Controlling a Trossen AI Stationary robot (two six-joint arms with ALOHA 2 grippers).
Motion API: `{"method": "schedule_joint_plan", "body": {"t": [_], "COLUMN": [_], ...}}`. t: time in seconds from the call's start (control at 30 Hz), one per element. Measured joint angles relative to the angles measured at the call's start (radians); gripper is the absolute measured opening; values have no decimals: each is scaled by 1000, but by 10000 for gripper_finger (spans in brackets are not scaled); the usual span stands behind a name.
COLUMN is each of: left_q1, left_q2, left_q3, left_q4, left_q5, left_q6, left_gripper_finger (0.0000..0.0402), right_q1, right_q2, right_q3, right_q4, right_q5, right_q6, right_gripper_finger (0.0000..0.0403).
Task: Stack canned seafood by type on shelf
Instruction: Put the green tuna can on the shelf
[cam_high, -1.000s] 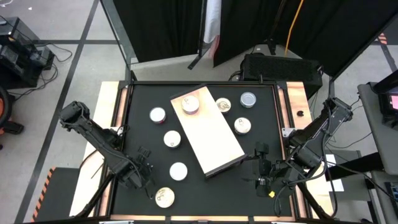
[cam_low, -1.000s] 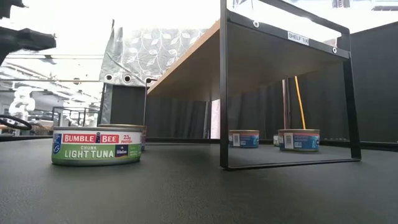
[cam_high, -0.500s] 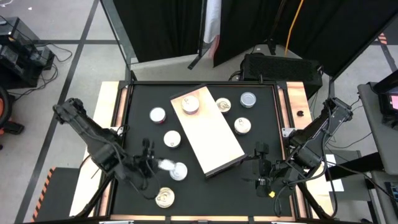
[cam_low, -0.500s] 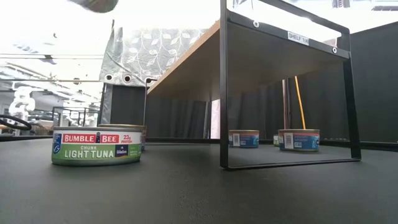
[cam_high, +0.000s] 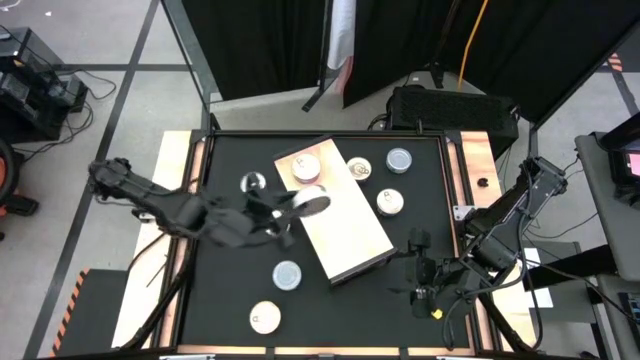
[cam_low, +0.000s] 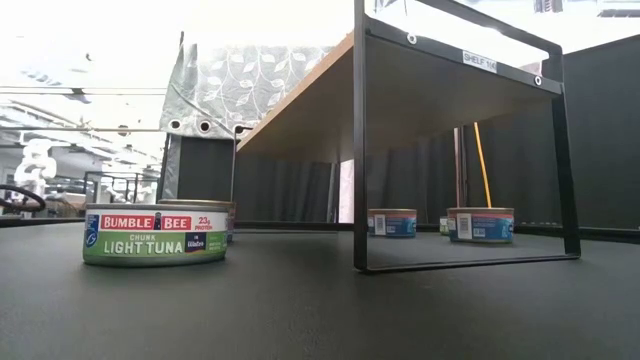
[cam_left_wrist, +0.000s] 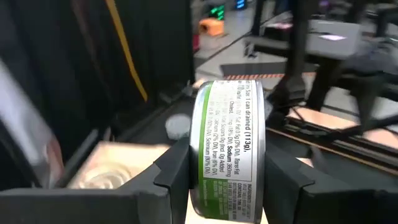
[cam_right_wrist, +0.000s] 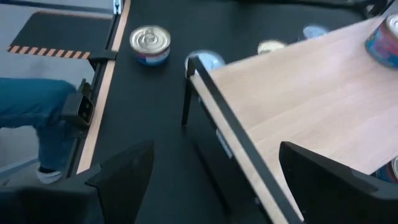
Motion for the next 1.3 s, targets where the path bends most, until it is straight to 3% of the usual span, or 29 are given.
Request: {"method": "schedule_joint_plan", "body": {"t": [0.17,0.4,0.7,1.3], "left_q1": [73,106,124,168], "left_q2": [56,86,155,293], "left_q3": [-54,-62,-61,-61], "left_q4": [10,13,22,-17], "left_q5": [50,69,21,7], "left_q6": [-228,-423,-720,-1022], "left_gripper_finger": [145,145,151,159], "right_q1": [-1,6,24,110], "right_q2": [0,4,30,34], "right_q3": [0,0,0,0], "right_q4": [22,22,21,-49], "right_q5": [43,42,0,-40], "right_q6": [-29,-11,-29,-57], "right_gripper_finger": [338,338,338,338]}}
